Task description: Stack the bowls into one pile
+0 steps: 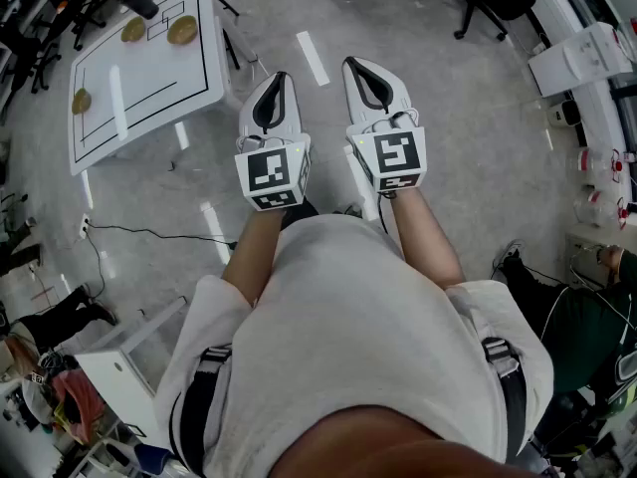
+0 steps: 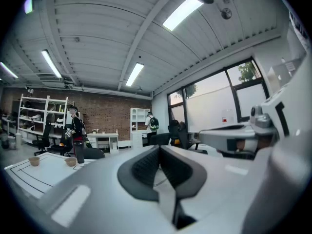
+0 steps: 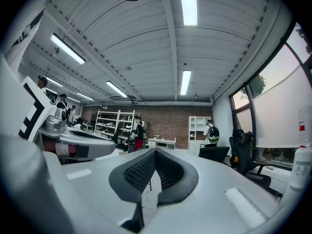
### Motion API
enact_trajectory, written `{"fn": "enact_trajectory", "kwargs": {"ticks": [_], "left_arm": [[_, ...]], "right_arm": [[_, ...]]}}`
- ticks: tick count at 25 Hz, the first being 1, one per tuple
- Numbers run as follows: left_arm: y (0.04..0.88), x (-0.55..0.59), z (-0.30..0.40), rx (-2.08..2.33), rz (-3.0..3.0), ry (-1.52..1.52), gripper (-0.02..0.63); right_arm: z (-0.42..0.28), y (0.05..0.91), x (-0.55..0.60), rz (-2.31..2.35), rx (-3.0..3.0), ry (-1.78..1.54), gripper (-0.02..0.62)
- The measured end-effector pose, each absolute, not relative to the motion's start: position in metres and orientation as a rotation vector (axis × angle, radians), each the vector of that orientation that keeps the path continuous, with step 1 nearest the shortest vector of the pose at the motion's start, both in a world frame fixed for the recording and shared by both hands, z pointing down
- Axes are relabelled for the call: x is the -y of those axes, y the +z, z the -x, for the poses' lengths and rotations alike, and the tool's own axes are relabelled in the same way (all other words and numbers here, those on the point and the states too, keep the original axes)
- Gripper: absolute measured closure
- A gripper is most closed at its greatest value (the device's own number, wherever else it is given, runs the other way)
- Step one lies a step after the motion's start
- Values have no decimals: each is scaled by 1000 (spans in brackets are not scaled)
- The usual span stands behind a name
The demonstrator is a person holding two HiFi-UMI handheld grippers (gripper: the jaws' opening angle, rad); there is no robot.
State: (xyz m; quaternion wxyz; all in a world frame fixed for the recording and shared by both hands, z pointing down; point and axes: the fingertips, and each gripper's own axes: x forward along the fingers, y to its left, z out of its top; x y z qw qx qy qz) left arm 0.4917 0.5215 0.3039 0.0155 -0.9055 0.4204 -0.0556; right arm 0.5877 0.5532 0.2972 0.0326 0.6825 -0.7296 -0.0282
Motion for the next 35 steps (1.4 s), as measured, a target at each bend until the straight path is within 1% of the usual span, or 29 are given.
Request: {"fn": "enact_trajectory", "kwargs": {"ticks": [7, 14, 22, 28, 35], "left_arm": [[310, -492, -460, -1360, 2818, -193, 603], [321, -461, -421, -1450, 2798, -242, 603], [337, -431, -375, -1566, 2767, -298, 603], [353, -394, -316, -1677, 2716, -354, 603], [375, -322, -224, -1765, 2668, -459, 603]], "right_arm": [[-555, 303, -523, -2063, 2283, -66, 597], [-513, 326, -488, -1886, 2355, -11, 595], [-461, 353, -446, -1714, 2445, 128, 595], [-414, 374, -394, -1602, 2486, 201, 595], [-344, 389, -319, -1542, 2525, 248, 595]]}}
